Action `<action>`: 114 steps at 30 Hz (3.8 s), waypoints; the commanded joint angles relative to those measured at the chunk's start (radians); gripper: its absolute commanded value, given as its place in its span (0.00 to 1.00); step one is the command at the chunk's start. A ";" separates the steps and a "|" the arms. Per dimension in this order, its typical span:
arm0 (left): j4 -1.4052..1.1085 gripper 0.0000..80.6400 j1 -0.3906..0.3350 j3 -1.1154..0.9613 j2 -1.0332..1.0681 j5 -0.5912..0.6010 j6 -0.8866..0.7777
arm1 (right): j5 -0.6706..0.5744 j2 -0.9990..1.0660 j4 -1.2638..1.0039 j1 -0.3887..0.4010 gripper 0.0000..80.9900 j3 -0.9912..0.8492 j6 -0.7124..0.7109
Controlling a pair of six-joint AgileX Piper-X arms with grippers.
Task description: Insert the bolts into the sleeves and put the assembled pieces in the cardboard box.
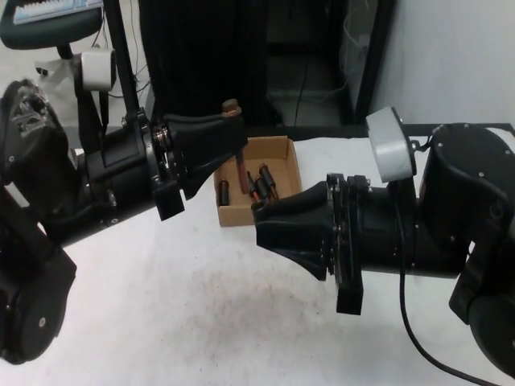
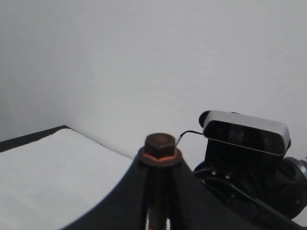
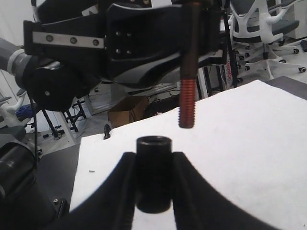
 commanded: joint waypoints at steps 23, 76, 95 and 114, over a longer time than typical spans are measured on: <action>-0.079 0.00 -0.046 -0.003 -0.014 -0.004 -0.075 | 0.056 -0.013 0.056 0.001 0.01 -0.002 -0.049; -0.120 0.00 -0.045 0.047 -0.014 -0.076 -0.120 | 0.040 -0.013 0.006 0.001 0.01 -0.004 -0.041; -0.143 0.00 -0.112 0.049 -0.014 -0.122 -0.111 | 0.064 -0.013 0.033 0.011 0.01 -0.004 -0.049; -0.089 0.00 -0.079 0.049 -0.014 -0.114 -0.066 | 0.064 -0.013 0.002 0.011 0.01 0.000 -0.064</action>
